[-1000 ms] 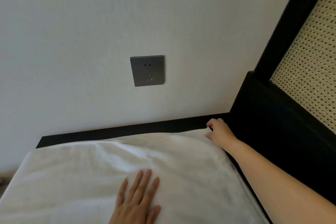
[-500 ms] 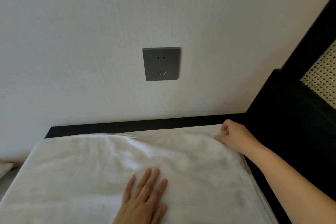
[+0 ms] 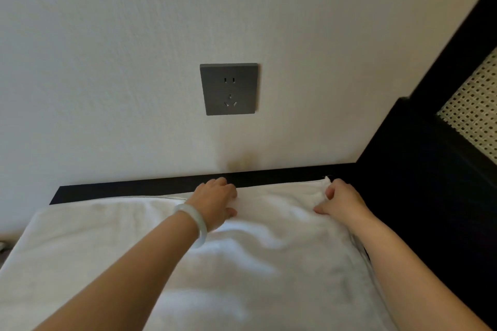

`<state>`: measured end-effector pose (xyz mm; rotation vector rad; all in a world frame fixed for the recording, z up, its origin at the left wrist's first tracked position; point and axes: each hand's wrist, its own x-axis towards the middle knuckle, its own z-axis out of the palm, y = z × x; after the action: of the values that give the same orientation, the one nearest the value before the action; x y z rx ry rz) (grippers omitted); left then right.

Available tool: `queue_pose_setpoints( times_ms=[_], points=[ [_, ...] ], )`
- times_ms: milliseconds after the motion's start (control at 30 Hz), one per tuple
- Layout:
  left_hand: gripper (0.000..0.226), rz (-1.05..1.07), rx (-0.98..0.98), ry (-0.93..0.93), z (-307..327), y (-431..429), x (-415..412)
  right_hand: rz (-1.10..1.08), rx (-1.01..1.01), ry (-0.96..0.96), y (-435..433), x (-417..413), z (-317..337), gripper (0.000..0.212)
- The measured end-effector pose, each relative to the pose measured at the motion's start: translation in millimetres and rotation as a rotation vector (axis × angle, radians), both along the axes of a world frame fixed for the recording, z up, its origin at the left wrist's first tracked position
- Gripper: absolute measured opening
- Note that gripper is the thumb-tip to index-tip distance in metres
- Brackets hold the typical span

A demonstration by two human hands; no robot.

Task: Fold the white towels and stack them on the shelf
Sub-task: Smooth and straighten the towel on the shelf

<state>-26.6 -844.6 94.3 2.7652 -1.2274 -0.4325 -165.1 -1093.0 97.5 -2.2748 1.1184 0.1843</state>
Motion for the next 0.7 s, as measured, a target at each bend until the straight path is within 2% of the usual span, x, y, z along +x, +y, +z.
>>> queue_pose_setpoints(
  times_ms=[133, 200, 300, 433, 567, 700],
  points=[
    [0.025, 0.024, 0.028, 0.102, 3.0, -9.6, 6.1, -0.008, 0.142, -0.111, -3.0, -5.7, -4.2, 0.039],
    [0.018, 0.024, 0.022, 0.122, 3.6, -8.7, 6.1, -0.017, 0.170, -0.136, -2.1, -7.7, -7.0, 0.029],
    [0.025, 0.036, -0.067, 0.217, 8.7, -1.7, 6.7, -0.055, 0.199, -0.283, -10.3, -12.0, -6.9, 0.018],
    [0.010, 0.077, -0.298, 0.229, 21.9, -8.8, 18.2, -0.156, 0.130, -0.457, -33.9, -0.7, 0.5, 0.024],
    [0.014, 0.103, -0.135, 0.183, 6.9, -26.6, 19.8, -0.138, 0.043, -0.355, -30.3, 18.6, -22.8, 0.008],
    [0.017, 0.116, -0.189, 0.142, -8.7, -26.1, 19.3, -0.161, 0.000, -0.522, -25.3, 9.1, -42.9, 0.010]
  ],
)
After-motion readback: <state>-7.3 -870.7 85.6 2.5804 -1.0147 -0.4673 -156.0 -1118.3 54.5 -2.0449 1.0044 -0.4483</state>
